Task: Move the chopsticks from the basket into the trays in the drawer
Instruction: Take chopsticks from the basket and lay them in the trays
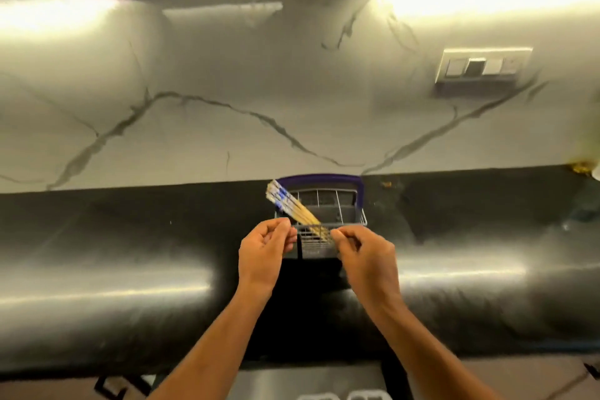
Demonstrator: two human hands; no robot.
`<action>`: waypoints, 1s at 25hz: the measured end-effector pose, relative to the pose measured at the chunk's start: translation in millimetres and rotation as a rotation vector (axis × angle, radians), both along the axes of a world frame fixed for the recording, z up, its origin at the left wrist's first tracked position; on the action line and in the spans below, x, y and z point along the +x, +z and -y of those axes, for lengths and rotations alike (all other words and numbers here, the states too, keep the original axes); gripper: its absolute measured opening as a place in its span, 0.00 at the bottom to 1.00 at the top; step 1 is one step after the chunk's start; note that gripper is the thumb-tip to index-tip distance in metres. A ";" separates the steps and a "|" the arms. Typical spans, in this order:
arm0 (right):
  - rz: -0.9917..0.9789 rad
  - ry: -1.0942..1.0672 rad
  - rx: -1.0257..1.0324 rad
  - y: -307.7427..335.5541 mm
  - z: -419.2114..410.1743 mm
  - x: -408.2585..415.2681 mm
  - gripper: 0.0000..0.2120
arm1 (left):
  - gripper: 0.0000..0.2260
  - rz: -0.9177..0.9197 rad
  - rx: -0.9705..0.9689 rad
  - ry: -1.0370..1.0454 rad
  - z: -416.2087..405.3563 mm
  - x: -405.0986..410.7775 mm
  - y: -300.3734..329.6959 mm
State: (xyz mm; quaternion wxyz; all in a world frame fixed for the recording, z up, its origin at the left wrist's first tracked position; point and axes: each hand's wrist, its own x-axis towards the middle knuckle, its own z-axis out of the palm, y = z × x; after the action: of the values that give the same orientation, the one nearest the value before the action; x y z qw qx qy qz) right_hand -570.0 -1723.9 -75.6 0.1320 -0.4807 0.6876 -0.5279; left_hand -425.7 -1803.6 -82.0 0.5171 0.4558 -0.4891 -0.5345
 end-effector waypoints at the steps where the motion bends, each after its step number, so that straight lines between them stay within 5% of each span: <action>1: -0.009 0.037 0.023 7.9 16.3 3.0 0.04 | 0.05 0.013 0.030 0.027 12.4 1.6 8.6; 11: -0.461 0.252 0.435 6.2 150.0 17.8 0.08 | 0.07 0.441 0.219 0.082 105.8 -1.2 -1.2; 25: -0.431 0.287 0.394 -12.1 181.6 15.0 0.08 | 0.05 0.597 0.060 0.021 119.7 -6.2 -10.7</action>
State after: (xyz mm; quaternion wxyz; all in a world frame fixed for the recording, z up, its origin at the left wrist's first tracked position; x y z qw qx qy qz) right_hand -555.0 -1905.5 -87.6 0.1468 -0.6386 0.7139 -0.2469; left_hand -431.9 -1923.3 -92.8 0.3423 0.6130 -0.5988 -0.3855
